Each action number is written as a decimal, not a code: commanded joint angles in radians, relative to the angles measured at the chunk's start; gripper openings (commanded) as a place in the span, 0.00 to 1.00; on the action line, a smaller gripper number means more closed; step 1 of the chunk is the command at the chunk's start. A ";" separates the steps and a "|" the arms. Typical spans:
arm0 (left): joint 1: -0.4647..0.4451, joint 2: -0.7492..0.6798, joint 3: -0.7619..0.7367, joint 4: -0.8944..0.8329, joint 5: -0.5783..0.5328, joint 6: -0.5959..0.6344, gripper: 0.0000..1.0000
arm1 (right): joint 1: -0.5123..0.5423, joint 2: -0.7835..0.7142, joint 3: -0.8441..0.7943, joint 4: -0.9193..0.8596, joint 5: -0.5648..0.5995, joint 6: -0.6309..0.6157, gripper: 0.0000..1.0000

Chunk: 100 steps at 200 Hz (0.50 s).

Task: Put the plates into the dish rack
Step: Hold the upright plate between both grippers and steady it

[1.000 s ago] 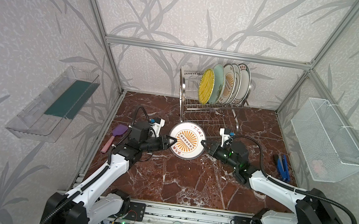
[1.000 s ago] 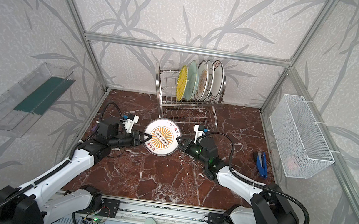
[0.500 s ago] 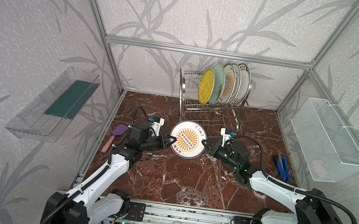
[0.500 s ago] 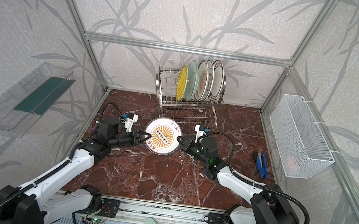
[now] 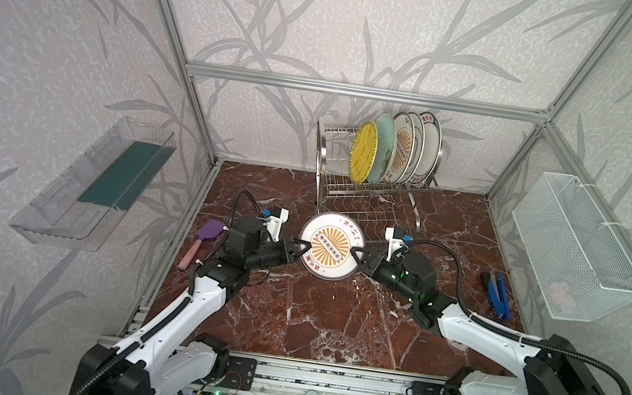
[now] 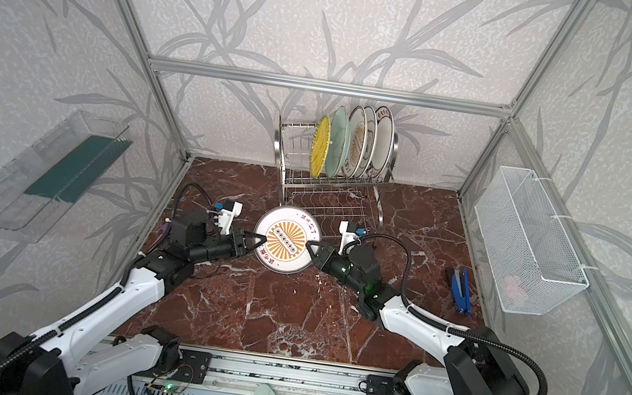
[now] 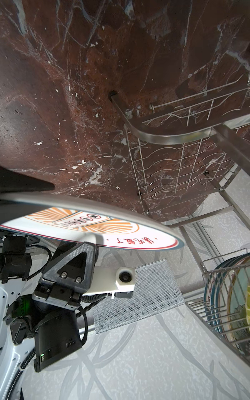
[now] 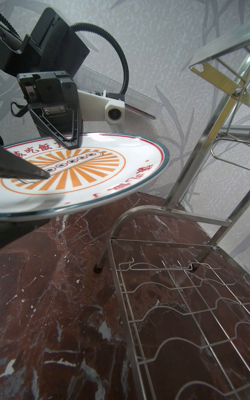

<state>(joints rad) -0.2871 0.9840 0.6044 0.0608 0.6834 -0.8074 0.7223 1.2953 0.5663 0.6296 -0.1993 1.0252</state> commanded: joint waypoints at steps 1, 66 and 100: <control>-0.003 -0.039 -0.011 0.095 -0.023 -0.042 0.00 | 0.035 0.013 -0.003 0.071 0.031 0.003 0.29; -0.003 -0.057 -0.046 0.149 -0.034 -0.075 0.00 | 0.078 0.123 0.016 0.248 0.048 0.054 0.29; -0.003 -0.069 -0.054 0.153 -0.034 -0.080 0.00 | 0.078 0.134 0.036 0.270 0.047 0.056 0.28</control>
<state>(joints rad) -0.2871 0.9520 0.5587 0.1360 0.6472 -0.8654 0.7959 1.4265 0.5678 0.8162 -0.1600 1.0737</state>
